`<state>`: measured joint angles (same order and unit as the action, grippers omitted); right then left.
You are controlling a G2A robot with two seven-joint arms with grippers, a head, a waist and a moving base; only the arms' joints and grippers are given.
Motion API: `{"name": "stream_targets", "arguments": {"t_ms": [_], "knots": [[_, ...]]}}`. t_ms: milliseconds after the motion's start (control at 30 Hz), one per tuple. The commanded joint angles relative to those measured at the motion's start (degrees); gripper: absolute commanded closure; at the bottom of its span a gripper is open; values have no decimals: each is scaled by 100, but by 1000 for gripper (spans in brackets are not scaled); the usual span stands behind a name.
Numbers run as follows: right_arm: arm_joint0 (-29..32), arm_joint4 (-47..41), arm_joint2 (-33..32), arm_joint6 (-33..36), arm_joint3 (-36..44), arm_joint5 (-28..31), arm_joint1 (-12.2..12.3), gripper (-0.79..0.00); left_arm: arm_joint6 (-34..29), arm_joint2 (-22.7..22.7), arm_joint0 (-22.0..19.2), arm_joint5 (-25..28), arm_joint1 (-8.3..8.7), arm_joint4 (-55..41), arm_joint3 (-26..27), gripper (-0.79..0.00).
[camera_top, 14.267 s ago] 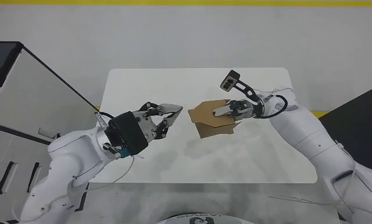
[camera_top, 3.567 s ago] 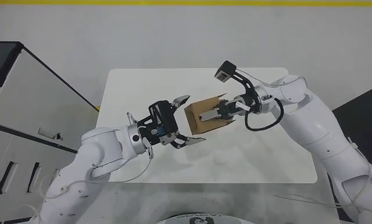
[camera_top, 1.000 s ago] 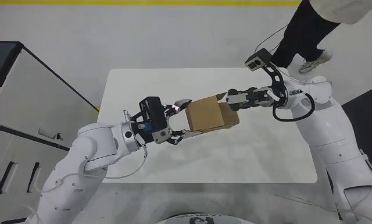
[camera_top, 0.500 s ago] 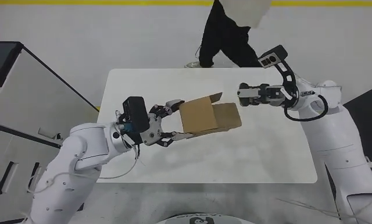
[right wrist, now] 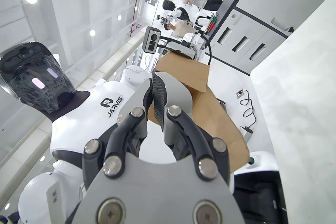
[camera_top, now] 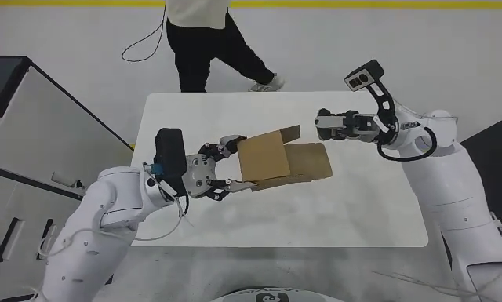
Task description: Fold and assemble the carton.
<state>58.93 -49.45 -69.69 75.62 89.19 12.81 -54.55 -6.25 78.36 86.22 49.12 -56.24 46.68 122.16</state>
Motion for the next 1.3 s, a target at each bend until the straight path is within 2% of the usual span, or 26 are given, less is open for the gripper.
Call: {"name": "stream_targets", "arguments": {"t_ms": [0,167,300,533,867,1267], "knots": [[-13,26,10,-22,2,-6,-4,0,24,-1,-21,25,-2,-13,-22,0],[-13,26,10,-22,2,-6,-4,0,41,9,-45,38,-3,28,-22,0],[37,162,51,-286,135,-97,-22,0,33,-37,-31,-70,-13,35,16,0],[-173,343,171,-480,39,-183,-83,0,28,-44,-58,-15,-15,64,1,0],[-405,412,485,2,-69,-282,-167,0,11,-14,-33,-59,-17,119,24,0],[-523,502,733,174,-93,-324,-256,0,-35,-75,-71,-33,-23,148,40,0]]}}
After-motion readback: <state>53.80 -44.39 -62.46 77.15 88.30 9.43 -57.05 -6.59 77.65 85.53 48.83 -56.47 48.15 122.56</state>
